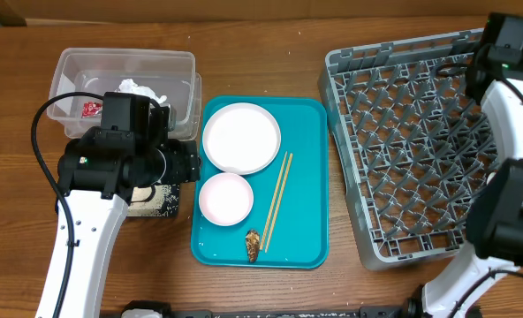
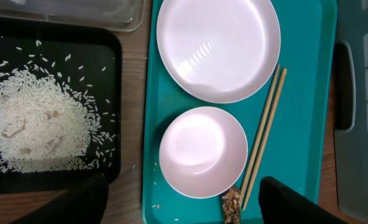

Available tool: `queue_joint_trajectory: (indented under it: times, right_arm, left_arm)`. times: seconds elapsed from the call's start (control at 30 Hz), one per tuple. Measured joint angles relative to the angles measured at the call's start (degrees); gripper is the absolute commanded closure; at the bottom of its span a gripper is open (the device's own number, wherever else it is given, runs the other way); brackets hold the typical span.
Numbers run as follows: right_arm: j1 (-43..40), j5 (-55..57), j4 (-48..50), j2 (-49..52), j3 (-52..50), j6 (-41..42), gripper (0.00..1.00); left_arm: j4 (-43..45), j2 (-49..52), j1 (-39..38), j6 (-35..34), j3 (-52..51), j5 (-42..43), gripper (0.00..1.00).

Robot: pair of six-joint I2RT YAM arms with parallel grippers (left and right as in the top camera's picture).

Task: Sort waste into correct bins and load items into the dishwasher
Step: 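Carry the grey bowl into the dish rack and release it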

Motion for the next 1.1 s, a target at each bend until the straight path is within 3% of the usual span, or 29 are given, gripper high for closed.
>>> queue_joint_trajectory:
  times: [0.47, 0.57, 0.7, 0.8, 1.1]
  right_arm:
    - [2.3, -0.6, -10.8, 4.8, 1.1, 6.4, 0.96]
    - [3.9, -1.3, -14.1, 4.7, 1.4, 9.0, 0.77]
    - [6.0, -5.3, -18.4, 5.2, 1.1, 9.7, 0.71]
    - [7.2, -8.2, -21.6, 5.2, 1.1, 9.9, 0.57]
    - [7.7, -19.3, -26.7, 1.0, 0.7, 12.3, 0.31]
  left_arm:
    - [0.0, 0.0, 0.0, 0.0, 0.0, 0.0, 0.20]
    - [0.0, 0.0, 0.0, 0.0, 0.0, 0.0, 0.20]
    - [0.0, 0.0, 0.0, 0.0, 0.0, 0.0, 0.20]
    - [0.0, 0.0, 0.0, 0.0, 0.0, 0.0, 0.20]
    - [0.0, 0.0, 0.0, 0.0, 0.0, 0.0, 0.18]
